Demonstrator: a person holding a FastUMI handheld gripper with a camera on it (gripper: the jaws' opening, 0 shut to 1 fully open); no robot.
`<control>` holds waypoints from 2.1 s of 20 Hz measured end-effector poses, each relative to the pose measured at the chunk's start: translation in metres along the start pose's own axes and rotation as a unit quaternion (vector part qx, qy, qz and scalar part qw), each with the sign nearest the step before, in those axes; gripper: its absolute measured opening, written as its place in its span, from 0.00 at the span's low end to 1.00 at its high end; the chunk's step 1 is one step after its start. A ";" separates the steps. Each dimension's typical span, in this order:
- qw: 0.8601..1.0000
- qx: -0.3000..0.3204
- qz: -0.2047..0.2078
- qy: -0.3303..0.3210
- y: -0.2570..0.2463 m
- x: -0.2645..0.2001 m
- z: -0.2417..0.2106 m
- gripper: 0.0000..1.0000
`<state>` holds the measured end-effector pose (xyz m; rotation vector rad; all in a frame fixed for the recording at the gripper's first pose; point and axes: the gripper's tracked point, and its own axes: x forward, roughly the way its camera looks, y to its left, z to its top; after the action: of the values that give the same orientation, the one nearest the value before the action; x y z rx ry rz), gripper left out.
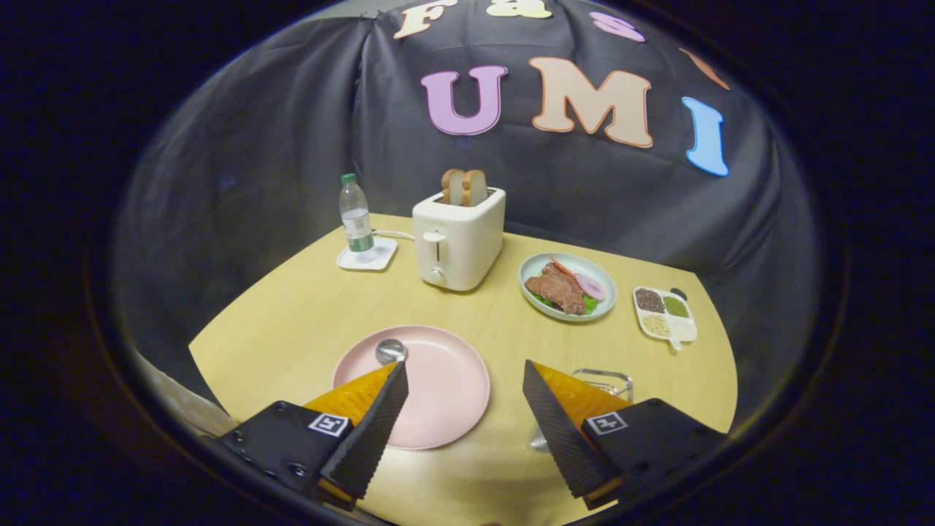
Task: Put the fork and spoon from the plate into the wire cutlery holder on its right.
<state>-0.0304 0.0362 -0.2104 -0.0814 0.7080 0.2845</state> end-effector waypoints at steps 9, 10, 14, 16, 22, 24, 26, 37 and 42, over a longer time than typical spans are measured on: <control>1.000 -0.015 0.010 -0.020 0.050 0.034 -0.022 1.00; 1.000 -0.018 0.013 -0.017 0.054 0.039 -0.027 1.00; 0.999 -0.042 0.023 0.001 0.070 0.056 -0.047 1.00; 0.998 -0.053 0.027 0.014 0.077 0.064 -0.057 1.00; 0.996 -0.067 0.024 0.054 0.083 0.081 -0.087 1.00; 0.995 -0.068 0.025 0.069 0.084 0.085 -0.095 0.96; 0.994 -0.069 0.025 0.082 0.085 0.089 -0.103 0.84; 0.991 -0.041 0.052 0.112 0.099 0.084 -0.111 0.21; 0.989 -0.044 0.052 0.129 0.095 0.084 -0.114 0.09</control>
<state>-0.0679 0.1271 -0.3493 -0.1667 0.9577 0.4097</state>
